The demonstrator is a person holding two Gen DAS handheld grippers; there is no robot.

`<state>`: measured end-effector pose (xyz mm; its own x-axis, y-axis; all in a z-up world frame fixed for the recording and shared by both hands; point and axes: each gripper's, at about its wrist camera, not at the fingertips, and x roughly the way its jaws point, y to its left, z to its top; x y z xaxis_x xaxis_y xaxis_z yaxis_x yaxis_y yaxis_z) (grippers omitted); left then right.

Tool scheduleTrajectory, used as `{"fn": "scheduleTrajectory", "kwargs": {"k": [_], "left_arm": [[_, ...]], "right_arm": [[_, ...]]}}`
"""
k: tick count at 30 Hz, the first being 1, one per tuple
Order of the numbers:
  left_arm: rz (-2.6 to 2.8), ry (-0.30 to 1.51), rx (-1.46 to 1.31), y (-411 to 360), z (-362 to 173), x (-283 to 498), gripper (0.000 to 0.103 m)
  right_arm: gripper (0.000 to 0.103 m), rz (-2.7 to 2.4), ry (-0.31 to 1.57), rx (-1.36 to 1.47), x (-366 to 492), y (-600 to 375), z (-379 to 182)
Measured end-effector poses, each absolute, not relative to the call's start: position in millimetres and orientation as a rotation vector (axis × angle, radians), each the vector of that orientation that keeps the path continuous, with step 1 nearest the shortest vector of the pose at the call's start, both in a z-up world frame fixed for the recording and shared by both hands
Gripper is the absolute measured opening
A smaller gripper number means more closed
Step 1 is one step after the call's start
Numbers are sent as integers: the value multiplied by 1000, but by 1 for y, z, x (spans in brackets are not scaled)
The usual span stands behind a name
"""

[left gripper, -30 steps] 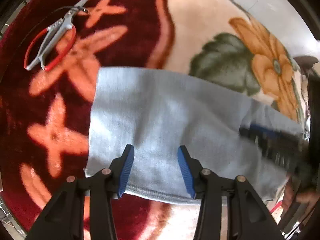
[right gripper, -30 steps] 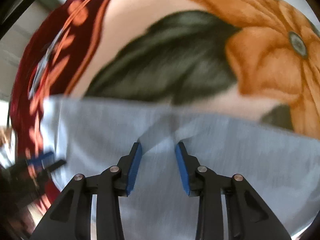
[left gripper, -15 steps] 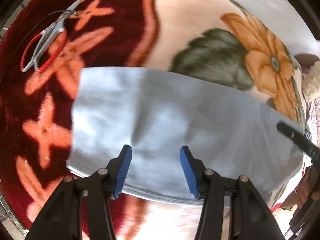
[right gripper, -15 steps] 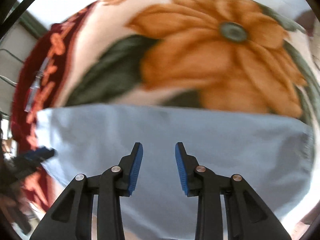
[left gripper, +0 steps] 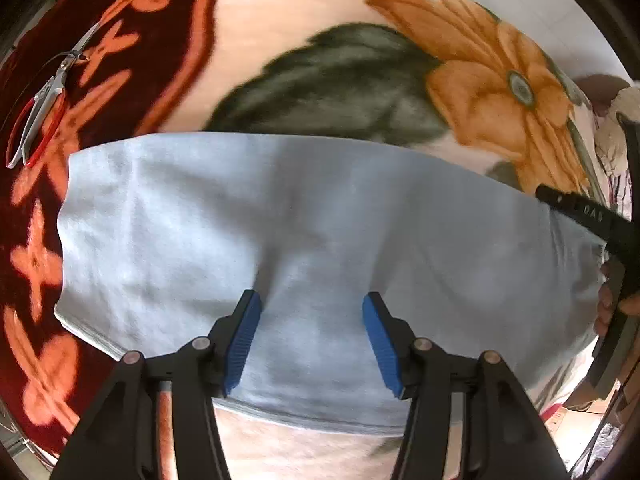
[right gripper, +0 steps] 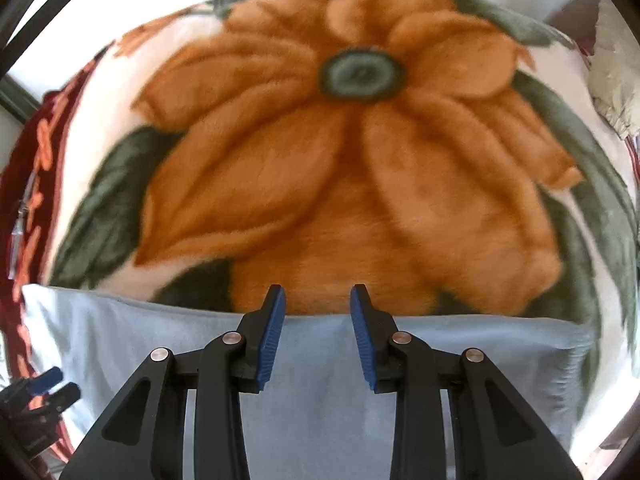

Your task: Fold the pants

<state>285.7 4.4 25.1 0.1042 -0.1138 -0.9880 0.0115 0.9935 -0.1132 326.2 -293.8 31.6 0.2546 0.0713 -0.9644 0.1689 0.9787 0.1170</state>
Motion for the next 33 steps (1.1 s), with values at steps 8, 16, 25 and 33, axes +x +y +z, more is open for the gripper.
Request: {"fn": "scheduleTrajectory", "kwargs": {"k": [8,16,25,33], "left_arm": [[-135,1487,-116,-30,32,270,60],[-204,1515,-63,-78,25,253,61],[-208,1545,1,-101,20,233,64],[-240,1590,-17,-124,21,205,65]], "right_arm": [[33,-25,1344,217,237,-327,71],[32,-139,1448,177,188,-374,30],[26,-159,1355,321,194,-412,56],[29,-98,1387,326,206,-419,49]]}}
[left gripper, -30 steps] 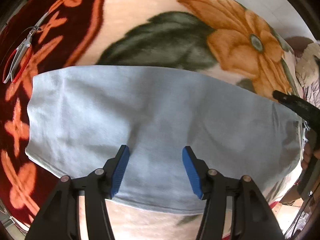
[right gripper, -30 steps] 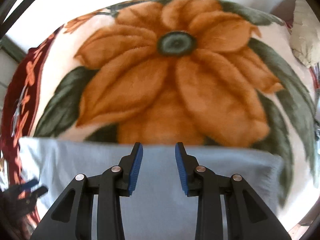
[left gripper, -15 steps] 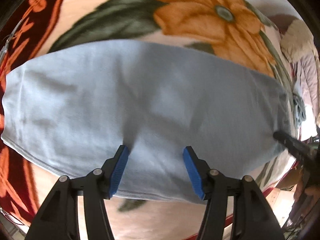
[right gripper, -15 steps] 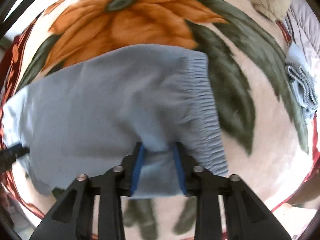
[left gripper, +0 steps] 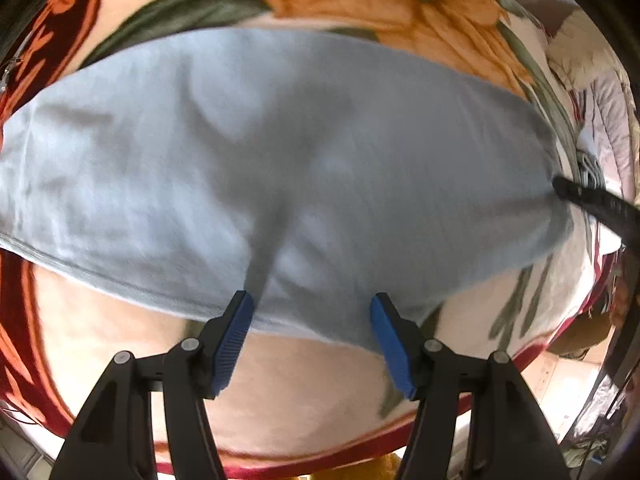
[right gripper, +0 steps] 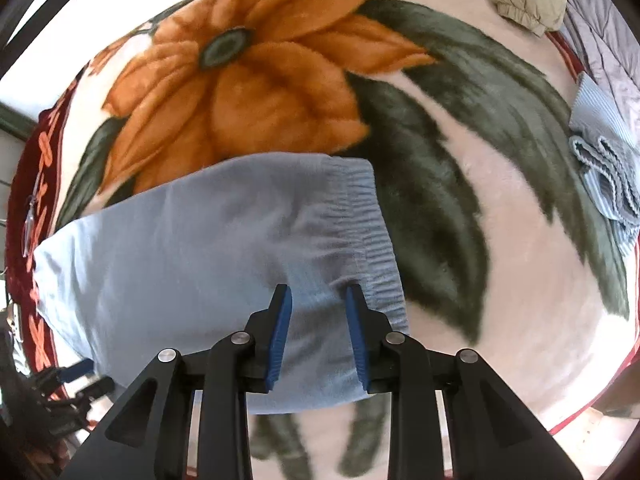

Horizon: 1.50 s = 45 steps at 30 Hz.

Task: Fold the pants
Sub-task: 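Grasp the waistband with the right gripper and lift it toward the left gripper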

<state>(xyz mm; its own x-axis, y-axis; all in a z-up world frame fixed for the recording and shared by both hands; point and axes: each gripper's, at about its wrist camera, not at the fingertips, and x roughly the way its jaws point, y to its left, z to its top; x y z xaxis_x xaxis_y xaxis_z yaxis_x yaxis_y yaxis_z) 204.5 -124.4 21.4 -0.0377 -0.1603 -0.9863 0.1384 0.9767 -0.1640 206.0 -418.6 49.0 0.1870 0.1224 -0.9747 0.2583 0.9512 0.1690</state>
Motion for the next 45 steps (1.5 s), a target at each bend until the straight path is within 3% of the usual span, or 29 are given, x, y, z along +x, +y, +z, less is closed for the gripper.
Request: {"fn": "scheduleTrajectory", "kwargs": {"k": [12,21,23,30,45], "left_arm": [[-236,1593,-2,-131,23,201,66],[-234,1594,41,-139,17,199,69],[-235,1591,52,-141,16,199,70],[-239,1580,84,-149,8,196,72],[-151,1551,5,-106,45,216,72]], "right_arm": [[40,-243,1387,376,151,-437,73],[40,-286,1429,572,158,-448,25],[30,-320,1389,541,157,-450,33],[32,-336,1414,392,159,-447,28],[36,-250,1338,326,159,-417,98]]}}
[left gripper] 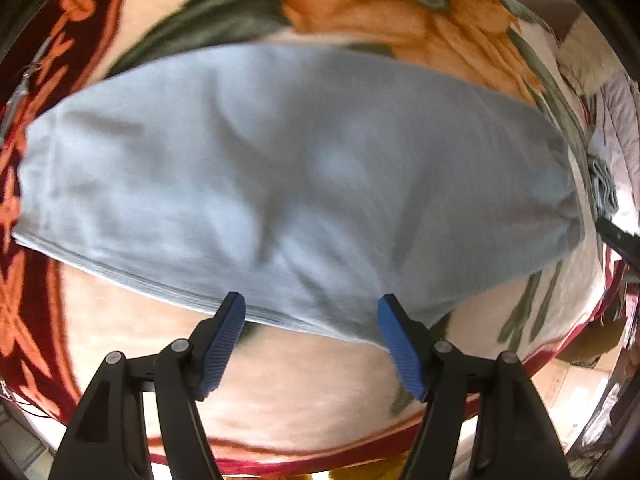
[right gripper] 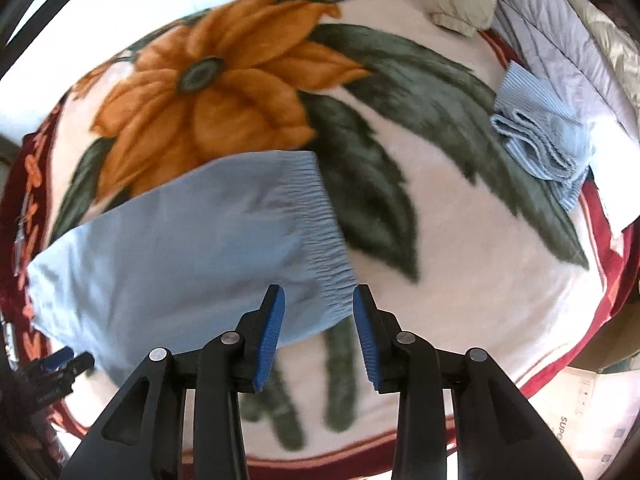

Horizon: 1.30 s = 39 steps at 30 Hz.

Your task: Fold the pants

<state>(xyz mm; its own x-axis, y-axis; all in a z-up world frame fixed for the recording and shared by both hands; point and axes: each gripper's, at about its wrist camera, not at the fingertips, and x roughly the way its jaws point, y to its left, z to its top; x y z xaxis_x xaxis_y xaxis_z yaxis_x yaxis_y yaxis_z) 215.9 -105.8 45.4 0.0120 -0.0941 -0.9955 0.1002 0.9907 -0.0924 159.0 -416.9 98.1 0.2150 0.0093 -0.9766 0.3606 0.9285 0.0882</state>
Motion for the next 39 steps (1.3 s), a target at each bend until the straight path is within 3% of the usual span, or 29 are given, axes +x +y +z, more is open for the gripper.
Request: {"fn": "scheduleTrajectory", "kwargs": {"k": [20,31,39], "left_arm": [[41,1499,-57,72,60,244,72],[85,1527,-156,166,34,279,72],[67,1569,-228,192,9,278,73]], "right_arm": [[36,-46,1390,327,179,-239,93],[36,-45,1440,304,185,-188,78],[36,-72,1450,305,193,-173,76]]}}
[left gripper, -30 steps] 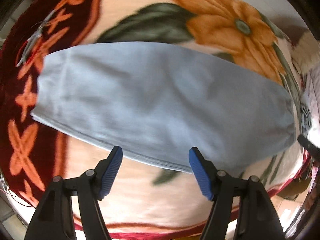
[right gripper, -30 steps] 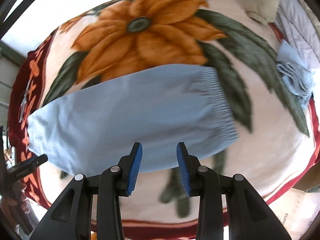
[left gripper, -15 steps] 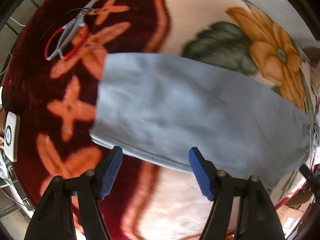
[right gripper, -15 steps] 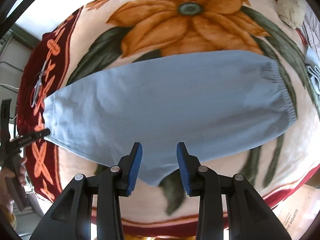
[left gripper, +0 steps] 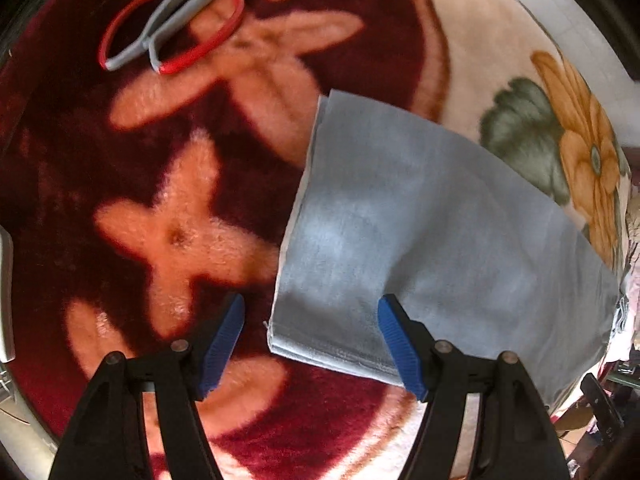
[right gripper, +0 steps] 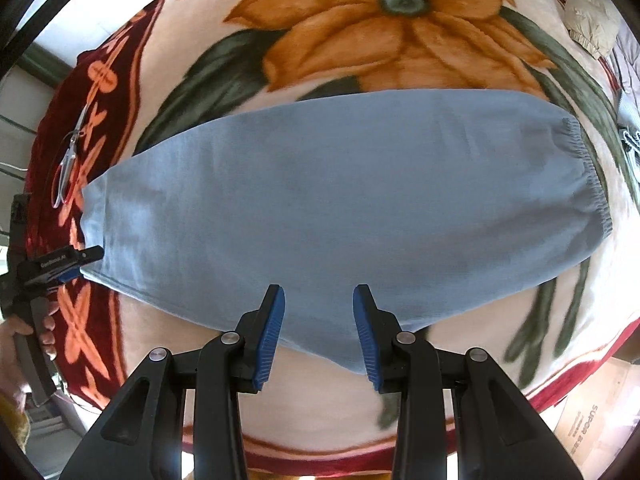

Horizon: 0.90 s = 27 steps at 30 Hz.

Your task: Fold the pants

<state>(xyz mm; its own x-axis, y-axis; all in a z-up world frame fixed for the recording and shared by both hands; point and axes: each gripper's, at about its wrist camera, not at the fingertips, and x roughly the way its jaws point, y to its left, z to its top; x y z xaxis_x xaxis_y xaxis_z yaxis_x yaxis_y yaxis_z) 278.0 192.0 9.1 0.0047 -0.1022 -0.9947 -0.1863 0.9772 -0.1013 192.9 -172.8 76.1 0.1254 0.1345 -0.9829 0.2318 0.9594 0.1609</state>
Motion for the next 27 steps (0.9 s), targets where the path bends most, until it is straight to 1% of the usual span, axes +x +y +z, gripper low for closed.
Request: {"fn": "scheduleTrajectory", "kwargs": {"k": [3,7,8,9,10,11,12,13,14,15,16,21,27], "left_arm": [[46,1560,-206,189,4,280,76],[43,1554,-202,185,-2,284,76],[44,1549,-203,185,-2,283,75],[43,1540,-202,184,-1,281,72],[43,1527,-198,183,-1,278,65],[42,1517,-194,186,3,268,61],[37,1507,-192,191,5,266,49],[23,1494,-206,194,7,263,32],[14,1490,-221,196,9,261,28],[2,1488,-235,197,11,260,18],[-11,1485,-248,197,12,259,12],[-54,1436,-262,199,35,251,9],[-100,1354,-307,190,85,236,9]], "right_arm": [[36,-74,1455,310,196,-167,76],[36,-72,1459,319,198,-160,78],[36,-73,1460,322,198,-159,79],[36,-73,1461,326,198,-157,79],[36,-72,1462,330,199,-156,79],[36,-70,1461,333,199,-155,79],[36,-67,1461,335,199,-154,78],[36,-67,1462,335,200,-153,78],[36,-65,1463,337,200,-152,76],[36,-63,1464,341,200,-153,76],[36,-63,1463,347,201,-152,75],[36,-40,1438,362,199,-153,81],[36,-21,1418,374,196,-160,87]]}}
